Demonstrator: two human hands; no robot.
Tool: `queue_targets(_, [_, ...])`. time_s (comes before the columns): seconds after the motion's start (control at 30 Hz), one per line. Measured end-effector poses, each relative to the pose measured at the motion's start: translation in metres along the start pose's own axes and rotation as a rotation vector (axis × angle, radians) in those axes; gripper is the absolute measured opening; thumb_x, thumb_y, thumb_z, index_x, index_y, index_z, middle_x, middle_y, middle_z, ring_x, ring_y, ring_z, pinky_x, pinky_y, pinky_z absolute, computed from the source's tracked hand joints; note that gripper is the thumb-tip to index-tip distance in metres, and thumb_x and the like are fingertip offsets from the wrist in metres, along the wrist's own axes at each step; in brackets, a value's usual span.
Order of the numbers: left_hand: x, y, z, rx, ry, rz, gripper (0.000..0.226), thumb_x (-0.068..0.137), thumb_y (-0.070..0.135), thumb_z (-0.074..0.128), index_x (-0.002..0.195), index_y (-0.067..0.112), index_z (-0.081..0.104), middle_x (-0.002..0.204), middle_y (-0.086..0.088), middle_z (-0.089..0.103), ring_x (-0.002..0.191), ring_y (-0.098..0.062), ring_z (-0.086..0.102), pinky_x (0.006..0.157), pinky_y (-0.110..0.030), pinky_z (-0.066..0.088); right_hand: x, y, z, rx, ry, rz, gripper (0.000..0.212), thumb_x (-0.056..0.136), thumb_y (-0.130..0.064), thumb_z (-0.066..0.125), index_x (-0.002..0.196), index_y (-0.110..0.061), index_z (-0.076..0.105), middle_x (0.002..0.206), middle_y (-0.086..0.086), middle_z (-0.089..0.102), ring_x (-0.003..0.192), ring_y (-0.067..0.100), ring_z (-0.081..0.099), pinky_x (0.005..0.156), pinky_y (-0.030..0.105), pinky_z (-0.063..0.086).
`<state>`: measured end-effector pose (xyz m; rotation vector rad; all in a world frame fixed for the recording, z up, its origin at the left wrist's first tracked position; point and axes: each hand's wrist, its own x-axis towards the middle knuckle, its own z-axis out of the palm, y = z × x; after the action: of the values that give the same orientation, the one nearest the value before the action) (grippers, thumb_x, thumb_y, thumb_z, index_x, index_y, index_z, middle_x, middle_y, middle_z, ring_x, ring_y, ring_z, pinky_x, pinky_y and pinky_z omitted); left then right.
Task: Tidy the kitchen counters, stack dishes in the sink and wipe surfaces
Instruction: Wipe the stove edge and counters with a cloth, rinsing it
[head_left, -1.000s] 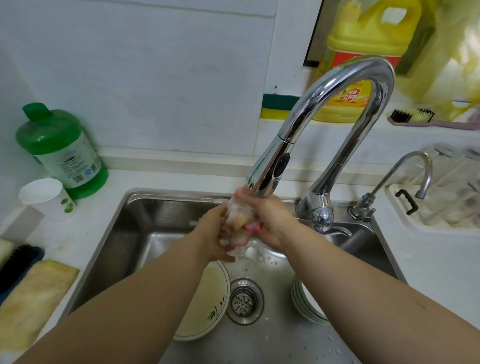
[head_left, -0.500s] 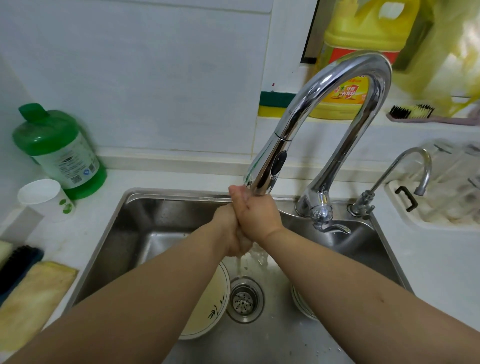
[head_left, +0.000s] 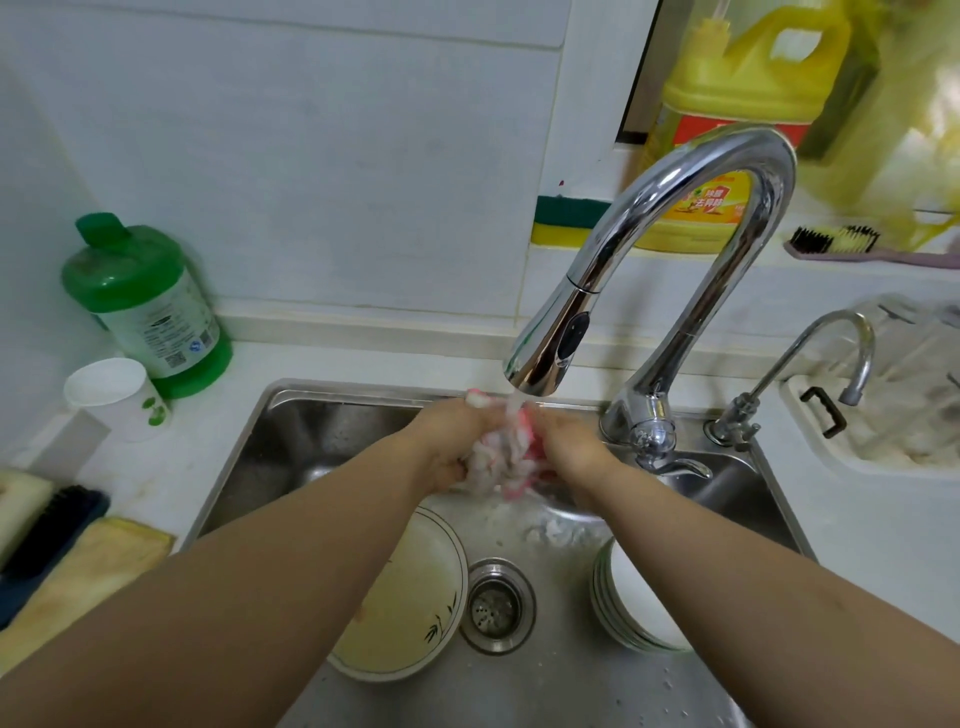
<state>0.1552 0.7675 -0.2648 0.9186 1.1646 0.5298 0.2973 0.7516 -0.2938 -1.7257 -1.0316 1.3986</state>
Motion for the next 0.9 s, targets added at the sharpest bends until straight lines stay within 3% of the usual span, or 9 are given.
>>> queue_targets(0.1, [0.001, 0.005, -0.001, -0.012, 0.093, 0.035, 0.017, 0.089, 0.03, 0.063, 0.087, 0.013, 0.065, 0.075, -0.009, 0.07, 0.063, -0.022, 0.066, 0.057, -0.027, 0.051, -0.001, 0.009, 0.003, -0.032, -0.238, 0.085, 0.075, 0.066, -0.083, 0.051, 0.106, -0.022, 0.067, 0.108, 0.014, 0.069, 0.107, 0.034, 0.063, 0.091, 0.045, 0.051])
queue_targets(0.23, [-0.002, 0.007, -0.007, 0.032, 0.237, 0.089, 0.014, 0.087, 0.025, 0.066, 0.085, 0.012, 0.064, 0.08, -0.012, 0.068, 0.061, -0.022, 0.062, 0.055, -0.024, 0.051, 0.003, 0.013, 0.007, -0.111, -0.231, -0.055, 0.026, 0.073, -0.037, 0.063, 0.091, -0.02, 0.068, 0.09, 0.015, 0.071, 0.088, 0.037, 0.067, 0.082, 0.059, 0.052])
queue_targets(0.4, [0.0, -0.009, -0.03, 0.372, 0.347, 0.188, 0.018, 0.085, 0.024, 0.068, 0.09, 0.008, 0.062, 0.088, -0.016, 0.065, 0.077, -0.029, 0.064, 0.074, -0.047, 0.059, -0.007, -0.012, 0.005, -0.142, -0.018, -0.165, 0.003, 0.082, -0.023, 0.067, 0.084, -0.025, 0.067, 0.095, 0.012, 0.072, 0.091, 0.032, 0.068, 0.083, 0.052, 0.055])
queue_targets(0.5, [0.002, -0.016, -0.036, 0.669, 0.415, 0.257, 0.026, 0.086, 0.032, 0.065, 0.07, 0.014, 0.053, 0.072, -0.003, 0.058, 0.074, -0.026, 0.056, 0.068, -0.031, 0.049, -0.015, -0.024, 0.007, -0.118, 0.035, -0.231, 0.002, 0.085, -0.021, 0.068, 0.085, -0.02, 0.07, 0.09, 0.011, 0.073, 0.088, 0.029, 0.069, 0.082, 0.048, 0.056])
queue_targets(0.6, [0.003, -0.017, -0.035, 0.886, 0.481, 0.284, 0.041, 0.093, 0.04, 0.053, 0.061, 0.02, 0.038, 0.062, 0.003, 0.043, 0.069, -0.022, 0.044, 0.061, -0.028, 0.032, -0.018, -0.029, 0.008, -0.186, 0.09, -0.271, 0.007, 0.086, -0.025, 0.067, 0.08, -0.023, 0.065, 0.09, 0.008, 0.071, 0.09, 0.026, 0.067, 0.084, 0.042, 0.055])
queue_targets(0.67, [0.005, -0.015, -0.032, 0.872, 0.478, 0.286, 0.04, 0.095, 0.036, 0.048, 0.061, 0.02, 0.035, 0.063, 0.002, 0.041, 0.07, -0.022, 0.043, 0.061, -0.028, 0.032, -0.018, -0.031, 0.002, -0.426, 0.111, -0.277, 0.008, 0.087, -0.031, 0.064, 0.086, -0.024, 0.065, 0.092, 0.006, 0.069, 0.09, 0.025, 0.064, 0.082, 0.038, 0.053])
queue_targets(0.77, [0.008, -0.01, -0.028, 0.717, 0.457, 0.259, 0.033, 0.095, 0.031, 0.048, 0.067, 0.018, 0.038, 0.068, 0.001, 0.045, 0.071, -0.022, 0.045, 0.063, -0.029, 0.037, -0.019, -0.033, -0.009, -0.969, 0.046, -0.157, 0.031, 0.089, -0.041, 0.059, 0.091, -0.011, 0.068, 0.086, 0.006, 0.063, 0.084, 0.024, 0.059, 0.075, 0.031, 0.047])
queue_targets(0.83, [0.01, -0.01, -0.024, 0.64, 0.429, 0.219, 0.031, 0.094, 0.03, 0.05, 0.069, 0.017, 0.039, 0.07, -0.001, 0.046, 0.071, -0.023, 0.046, 0.065, -0.029, 0.04, -0.019, -0.031, -0.013, -0.943, 0.059, -0.072, 0.039, 0.09, -0.043, 0.056, 0.088, -0.007, 0.069, 0.086, 0.009, 0.067, 0.086, 0.026, 0.064, 0.079, 0.035, 0.051])
queue_targets(0.9, [0.012, -0.011, -0.022, 0.497, 0.427, 0.175, 0.029, 0.093, 0.028, 0.051, 0.069, 0.016, 0.041, 0.072, -0.004, 0.049, 0.072, -0.024, 0.049, 0.066, -0.033, 0.045, -0.02, -0.031, -0.013, -0.56, 0.049, -0.047, 0.035, 0.091, -0.037, 0.057, 0.092, -0.003, 0.069, 0.084, 0.012, 0.068, 0.076, 0.027, 0.065, 0.077, 0.041, 0.055])
